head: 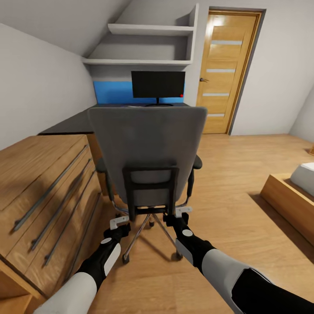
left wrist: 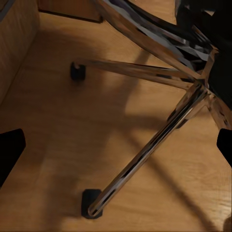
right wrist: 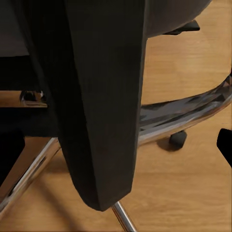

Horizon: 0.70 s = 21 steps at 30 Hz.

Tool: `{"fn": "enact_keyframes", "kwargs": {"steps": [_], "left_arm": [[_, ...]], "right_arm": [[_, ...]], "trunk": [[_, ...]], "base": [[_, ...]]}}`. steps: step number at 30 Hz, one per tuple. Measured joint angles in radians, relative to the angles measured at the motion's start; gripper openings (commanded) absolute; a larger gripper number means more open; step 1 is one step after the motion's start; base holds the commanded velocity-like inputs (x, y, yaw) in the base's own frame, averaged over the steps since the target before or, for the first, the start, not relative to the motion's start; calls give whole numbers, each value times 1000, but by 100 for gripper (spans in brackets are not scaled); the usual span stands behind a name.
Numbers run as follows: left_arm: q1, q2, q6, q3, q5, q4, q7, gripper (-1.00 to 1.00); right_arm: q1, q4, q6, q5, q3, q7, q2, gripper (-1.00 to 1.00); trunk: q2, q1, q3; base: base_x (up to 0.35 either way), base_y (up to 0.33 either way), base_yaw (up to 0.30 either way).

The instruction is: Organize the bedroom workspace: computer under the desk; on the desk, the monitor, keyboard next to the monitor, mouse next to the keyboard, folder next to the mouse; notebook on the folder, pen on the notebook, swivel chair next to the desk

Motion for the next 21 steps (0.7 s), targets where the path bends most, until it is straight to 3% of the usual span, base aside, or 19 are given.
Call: {"fn": "enact_keyframes", "kwargs": {"steps": [10, 21], "left_arm": [[0, 0, 0, 1, 2, 1, 2, 100], [0, 1, 0, 2, 3, 1, 3, 100]], "right_arm": [[0, -1, 0, 0, 0, 0, 0, 100], [0, -1, -2, 0, 0, 0, 0, 100]], "trunk": [[0, 0, 0], [0, 0, 4]], "base": [[258, 0, 0], [267, -92, -130]]}}
